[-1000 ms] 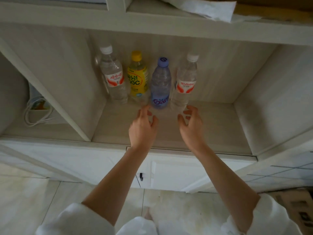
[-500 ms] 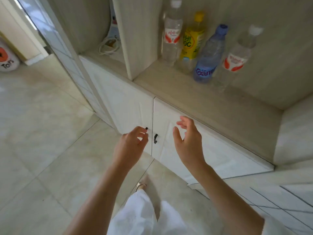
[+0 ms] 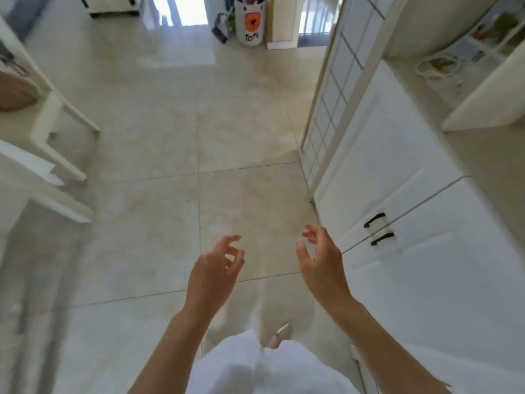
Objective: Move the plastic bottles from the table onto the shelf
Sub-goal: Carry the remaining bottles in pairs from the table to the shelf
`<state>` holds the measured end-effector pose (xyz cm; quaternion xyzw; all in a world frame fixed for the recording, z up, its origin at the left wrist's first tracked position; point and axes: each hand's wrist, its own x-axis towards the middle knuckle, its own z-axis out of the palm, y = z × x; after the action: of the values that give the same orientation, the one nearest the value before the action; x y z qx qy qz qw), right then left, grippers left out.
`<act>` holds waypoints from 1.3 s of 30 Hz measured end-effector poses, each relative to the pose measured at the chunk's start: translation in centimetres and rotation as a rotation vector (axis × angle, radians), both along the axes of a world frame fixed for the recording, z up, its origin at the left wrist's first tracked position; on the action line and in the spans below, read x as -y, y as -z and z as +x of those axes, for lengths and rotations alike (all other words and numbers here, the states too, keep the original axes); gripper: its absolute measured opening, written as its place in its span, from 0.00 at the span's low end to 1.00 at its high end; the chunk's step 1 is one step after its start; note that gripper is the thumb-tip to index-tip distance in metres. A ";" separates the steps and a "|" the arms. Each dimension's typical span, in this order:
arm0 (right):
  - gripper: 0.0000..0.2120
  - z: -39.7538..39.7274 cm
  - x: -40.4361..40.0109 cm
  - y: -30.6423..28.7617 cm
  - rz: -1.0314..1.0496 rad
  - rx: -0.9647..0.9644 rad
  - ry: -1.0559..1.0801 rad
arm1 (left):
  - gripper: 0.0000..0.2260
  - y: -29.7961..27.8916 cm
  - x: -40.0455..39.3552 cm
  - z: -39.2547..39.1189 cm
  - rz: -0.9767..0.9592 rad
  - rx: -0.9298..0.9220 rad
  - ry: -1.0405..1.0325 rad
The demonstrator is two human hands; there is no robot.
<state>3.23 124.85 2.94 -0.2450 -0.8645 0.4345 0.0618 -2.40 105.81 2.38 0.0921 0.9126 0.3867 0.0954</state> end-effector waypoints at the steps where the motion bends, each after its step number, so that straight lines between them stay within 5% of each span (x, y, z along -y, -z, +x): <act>1: 0.17 -0.5 1.9 0.2 0.012 0.013 -0.056 | 0.12 0.1 2.1 0.4 0.003 -0.003 -0.052; 19: 0.16 -6.8 41.3 2.4 0.039 0.092 -0.820 | 0.07 1.7 39.8 8.9 -0.036 0.119 -0.848; 39: 0.15 -23.7 66.4 2.8 0.088 0.067 -1.501 | 0.07 2.6 55.4 0.1 0.027 0.182 -1.469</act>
<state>-20.52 58.41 0.11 0.3996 -0.8173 0.3171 -0.2678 -2.32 50.39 -0.23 -0.5738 0.7227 0.3681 -0.1138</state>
